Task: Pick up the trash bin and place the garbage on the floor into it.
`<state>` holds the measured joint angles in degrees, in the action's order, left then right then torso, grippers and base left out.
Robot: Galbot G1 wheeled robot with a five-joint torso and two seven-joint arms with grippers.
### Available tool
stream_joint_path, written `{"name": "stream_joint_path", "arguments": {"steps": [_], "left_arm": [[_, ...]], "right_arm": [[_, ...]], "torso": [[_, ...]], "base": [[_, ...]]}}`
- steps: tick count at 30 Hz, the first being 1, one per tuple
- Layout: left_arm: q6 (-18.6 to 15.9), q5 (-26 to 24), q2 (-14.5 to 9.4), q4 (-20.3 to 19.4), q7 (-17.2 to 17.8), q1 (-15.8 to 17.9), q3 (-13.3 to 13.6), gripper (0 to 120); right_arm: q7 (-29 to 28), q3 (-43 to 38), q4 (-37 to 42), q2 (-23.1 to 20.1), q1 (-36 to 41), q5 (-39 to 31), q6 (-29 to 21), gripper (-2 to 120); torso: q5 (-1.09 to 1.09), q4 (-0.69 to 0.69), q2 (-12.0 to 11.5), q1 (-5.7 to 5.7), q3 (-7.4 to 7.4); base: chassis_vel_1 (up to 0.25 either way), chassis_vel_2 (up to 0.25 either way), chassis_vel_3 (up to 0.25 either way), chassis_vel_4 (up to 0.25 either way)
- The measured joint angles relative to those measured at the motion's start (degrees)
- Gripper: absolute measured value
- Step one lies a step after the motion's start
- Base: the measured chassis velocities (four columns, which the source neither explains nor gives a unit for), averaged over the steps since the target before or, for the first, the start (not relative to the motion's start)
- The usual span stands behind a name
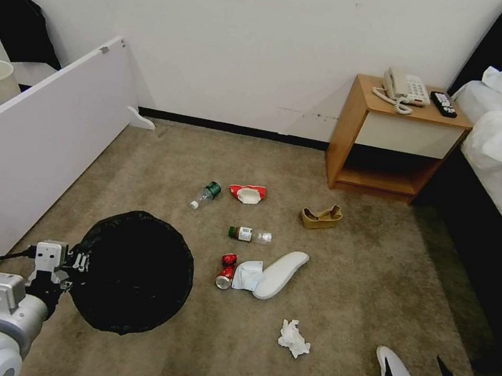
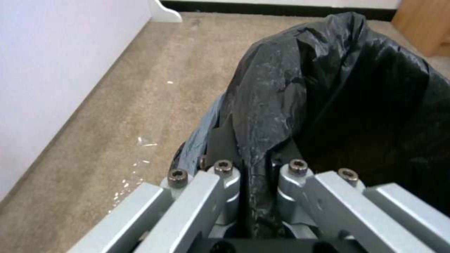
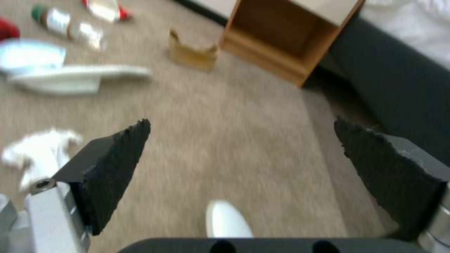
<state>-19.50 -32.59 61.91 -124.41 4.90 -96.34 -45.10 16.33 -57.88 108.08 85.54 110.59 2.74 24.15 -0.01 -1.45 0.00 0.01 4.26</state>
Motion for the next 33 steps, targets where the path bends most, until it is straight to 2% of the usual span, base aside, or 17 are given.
{"name": "stream_joint_path", "arguments": {"steps": [4, 6, 9, 10, 12, 15, 18, 21, 23, 24, 26, 27, 29, 30, 31, 32, 33], "left_arm": [[0.11, 0.12, -0.33, 1.77, -0.15, 1.49, 0.18, 4], [0.28, 0.93, -0.03, 2.88, 0.04, 2.72, 0.23, 4], [0.33, 1.28, 0.62, 3.19, 0.4, 3.22, 0.48, 4], [0.33, 1.28, 0.62, 3.19, 0.4, 3.22, 0.48, 4], [0.82, 2.1, 1.32, 3.25, 0.71, 2.83, 0.6, 4], [0.95, 2.24, 1.61, 3.03, 0.69, 2.35, 0.4, 4], [1.68, 3.2, 2.5, 3.06, 0.23, 1.61, -0.13, 4], [1.82, 3.44, 2.75, 3.15, 0.15, 1.59, -0.19, 4], [2.0, 3.81, 3.14, 3.33, 0.0, 1.61, -0.21, 4], [2.0, 3.81, 3.14, 3.33, 0.0, 1.61, -0.21, 4], [2.12, 4.09, 3.15, 3.57, -0.05, 1.81, -0.05, 4], [2.12, 4.09, 3.15, 3.57, -0.05, 1.81, -0.05, 4], [2.16, 4.19, 3.08, 3.8, -0.05, 2.13, 0.01, 4], [2.16, 4.19, 3.08, 3.8, -0.05, 2.13, 0.01, 4], [2.16, 4.19, 3.04, 3.96, -0.05, 2.34, 0.0, 4], [2.16, 4.19, 3.04, 3.96, -0.05, 2.34, 0.0, 4], [2.17, 4.16, 3.04, 4.19, -0.05, 2.49, -0.11, 4]], "right_arm": [[-1.9, 0.31, -0.06, -3.07, 1.81, 0.48, -3.14, 100], [-4.45, 1.43, -0.6, -6.75, 2.13, -0.56, -5.77, 100], [-6.58, 2.45, -0.88, -10.0, 2.15, -2.95, -9.15, 100], [-6.58, 2.45, -0.88, -10.0, 2.15, -2.95, -9.15, 100], [-9.53, 3.61, -1.63, -14.0, 2.3, -5.77, -12.18, 100], [-10.48, 3.97, -1.91, -15.56, 2.39, -6.86, -13.08, 100], [-13.75, 5.41, -2.27, -22.73, 2.95, -12.26, -15.81, 100], [-14.89, 5.99, -2.3, -25.07, 3.11, -14.56, -16.58, 100], [-17.78, 7.48, -2.43, -30.64, 3.87, -21.23, -18.96, 100], [-17.78, 7.48, -2.43, -30.64, 3.87, -21.23, -18.96, 100], [-20.64, 8.98, -2.5, -35.14, 4.84, -27.48, -21.52, 100], [-20.64, 8.98, -2.5, -35.14, 4.84, -27.48, -21.52, 100], [-24.34, 10.97, -2.26, -39.95, 5.73, -33.52, -24.84, 100], [-24.34, 10.97, -2.26, -39.95, 5.73, -33.52, -24.84, 100], [-26.07, 12.04, -2.05, -42.66, 5.78, -36.7, -26.66, 100], [-26.07, 12.04, -2.05, -42.66, 5.78, -36.7, -26.66, 100], [-28.46, 13.59, -1.76, -45.8, 5.51, -41.45, -28.75, 100]], "torso": [[0.0, 0.01, 0.0, 0.0, 0.0], [0.01, 0.02, 0.0, 0.0, 0.01], [0.02, 0.02, 0.0, 0.0, 0.01], [0.02, 0.02, 0.0, 0.0, 0.01], [0.02, 0.02, 0.0, 0.0, 0.01], [0.03, 0.02, 0.0, 0.0, 0.01], [0.02, 0.02, 0.0, 0.0, 0.01], [0.02, 0.03, 0.0, 0.0, 0.01], [0.01, 0.02, 0.0, 0.0, 0.01], [0.01, 0.02, 0.0, 0.0, 0.01], [0.02, 0.01, 0.0, 0.0, 0.01], [0.02, 0.01, 0.0, 0.0, 0.01], [0.02, 0.0, 0.0, 0.0, 0.01], [0.02, 0.0, 0.0, 0.0, 0.01], [0.02, 0.01, 0.0, 0.0, 0.01], [0.02, 0.01, 0.0, 0.0, 0.01], [0.0, 0.01, 0.0, 0.0, 0.01]], "base": [[0.0, 0.0, 0.0, 0.0], [0.0, 0.0, 0.0, 0.0], [0.0, 0.0, 0.0, 0.0], [0.0, 0.0, 0.0, 0.0], [0.0, 0.0, 0.0, 0.0], [0.0, 0.0, 0.0, 0.0], [0.0, 0.0, 0.0, 0.0], [0.0, 0.0, 0.0, 0.0], [0.0, 0.0, 0.0, 0.0], [0.0, 0.0, 0.0, 0.0], [0.0, 0.0, 0.0, 0.0], [0.0, 0.0, 0.0, 0.0], [0.0, 0.0, 0.0, 0.0], [0.0, 0.0, 0.0, 0.0], [0.0, 0.0, 0.0, 0.0], [0.0, 0.0, 0.0, 0.0], [0.0, 0.0, 0.0, 0.0]]}}
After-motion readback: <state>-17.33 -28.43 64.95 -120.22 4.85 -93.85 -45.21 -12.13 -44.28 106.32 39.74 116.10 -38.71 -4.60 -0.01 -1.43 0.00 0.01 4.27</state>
